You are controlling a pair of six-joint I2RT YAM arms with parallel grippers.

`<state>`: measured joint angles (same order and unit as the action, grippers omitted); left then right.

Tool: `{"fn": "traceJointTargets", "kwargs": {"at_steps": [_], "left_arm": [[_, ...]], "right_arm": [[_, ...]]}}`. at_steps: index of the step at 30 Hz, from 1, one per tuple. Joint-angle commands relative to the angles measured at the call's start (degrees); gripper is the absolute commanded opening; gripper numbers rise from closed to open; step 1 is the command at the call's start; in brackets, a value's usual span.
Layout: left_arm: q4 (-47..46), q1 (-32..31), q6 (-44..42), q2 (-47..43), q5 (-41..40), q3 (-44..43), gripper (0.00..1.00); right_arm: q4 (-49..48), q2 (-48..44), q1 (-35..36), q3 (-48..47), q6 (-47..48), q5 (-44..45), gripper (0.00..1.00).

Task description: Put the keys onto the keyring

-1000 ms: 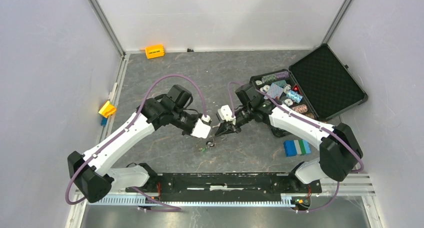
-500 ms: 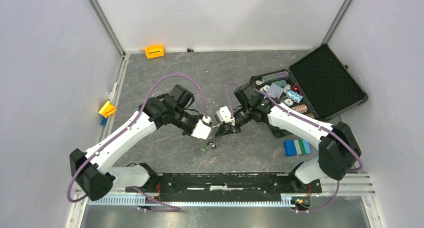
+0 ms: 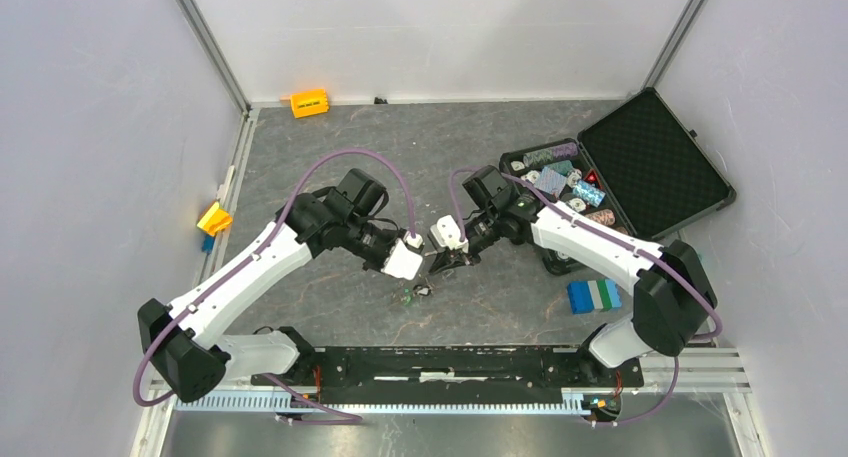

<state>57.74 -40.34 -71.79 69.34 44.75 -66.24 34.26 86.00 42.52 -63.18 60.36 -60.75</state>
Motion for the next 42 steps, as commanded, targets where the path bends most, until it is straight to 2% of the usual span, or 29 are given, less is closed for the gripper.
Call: {"fn": "traceJointTargets", "kwargs": {"at_steps": [1,9,16,19,25,28,33,35,42], "left_arm": [[0.4,0.1,-3.0,-0.2,-4.0,-2.9,0.02],[1.7,-0.3,-5.1,0.0,-6.8,-3.2,0.02],[2.4,-2.8,-5.4,0.9,-12.9,-4.4,0.02],[2.4,-2.9,-4.8,0.7,-13.1,-5.2,0.02],[2.4,-3.0,-1.9,-0.8,-13.1,-5.5,0.02],[0.9,-3.0,0.6,-2.3,-13.7,-4.3,0.02],[-2.4,-2.9,6.1,-3.8,-15.7,-3.3,0.02],[-3.5,-2.9,9.2,-4.3,-16.8,-3.7,0.02],[-9.9,-2.9,24.6,-5.7,-23.4,-4.0,0.02]], "right_arm": [[3.5,0.0,1.2,-2.8,3.4,-4.7,0.00],[-2.0,0.2,1.5,-2.1,-3.6,-3.6,0.00],[-5.7,1.1,1.7,-1.6,-7.9,-2.2,0.02],[-8.0,1.1,1.7,-1.5,-10.2,-1.0,0.08],[-12.5,0.1,1.5,-1.5,-15.7,2.2,0.37],[-13.9,-1.0,1.2,-1.5,-17.0,3.4,0.49],[-15.1,-2.5,0.4,-1.9,-19.1,4.1,0.58],[-16.6,-3.4,0.1,-1.6,-20.7,4.2,0.59],[-21.9,-6.5,-0.9,-0.7,-26.2,5.8,0.53]]}}
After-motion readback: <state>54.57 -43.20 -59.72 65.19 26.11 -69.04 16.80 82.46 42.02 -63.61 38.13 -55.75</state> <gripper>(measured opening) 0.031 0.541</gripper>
